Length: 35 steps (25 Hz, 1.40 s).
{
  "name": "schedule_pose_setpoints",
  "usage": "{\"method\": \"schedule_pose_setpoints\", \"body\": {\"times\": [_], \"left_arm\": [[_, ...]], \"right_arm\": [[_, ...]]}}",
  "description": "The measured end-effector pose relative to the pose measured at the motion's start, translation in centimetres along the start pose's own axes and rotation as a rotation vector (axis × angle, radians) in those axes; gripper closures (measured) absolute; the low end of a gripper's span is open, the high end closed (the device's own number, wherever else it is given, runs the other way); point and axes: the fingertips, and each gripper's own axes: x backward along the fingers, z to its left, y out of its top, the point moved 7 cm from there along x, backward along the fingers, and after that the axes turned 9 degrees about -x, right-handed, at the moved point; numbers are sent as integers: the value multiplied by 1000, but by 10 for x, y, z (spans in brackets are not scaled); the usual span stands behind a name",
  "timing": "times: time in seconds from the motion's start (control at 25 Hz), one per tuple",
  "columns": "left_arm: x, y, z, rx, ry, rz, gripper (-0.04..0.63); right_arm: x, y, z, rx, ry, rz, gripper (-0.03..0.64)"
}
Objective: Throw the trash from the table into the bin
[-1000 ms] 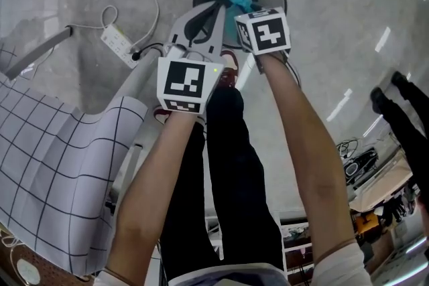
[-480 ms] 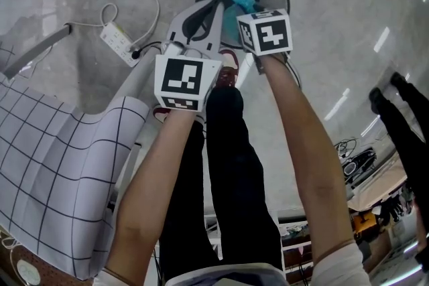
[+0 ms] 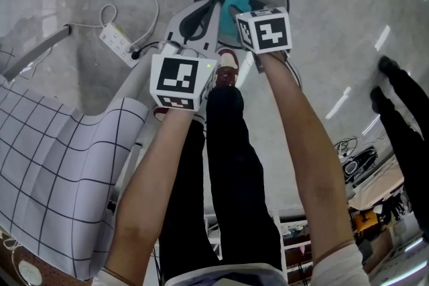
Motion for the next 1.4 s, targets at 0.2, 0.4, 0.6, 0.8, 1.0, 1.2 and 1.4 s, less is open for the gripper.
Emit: {"method": "schedule_pose_setpoints", "body": {"times": [0.2,0.4,0.6,0.8,1.0,1.2,1.4], "left_arm": [[-3,3,-1,-5,-6,-2,589],[-2,9,-1,-7,-5,-3,589],[4,22,-4,-23,-20,5,589],[-4,14,5,-33,-19,-1,589],[-7,21,10,-27,-17,-25,589],[14,53,2,-28,-17,-61,589],[37,93,-14,-30,-29,-103,589]], "right_arm": [[2,0,-1,-3,-4,-2,417],[10,3,1,3,7,-22,417],[31,10,11,79,8,-59,494],[26,14,14,139,4,-125,570],[41,27,11,130,4,-237,591],[91,33,31,152,2,-340,597],[145,34,58,177,24,-419,598]]}}
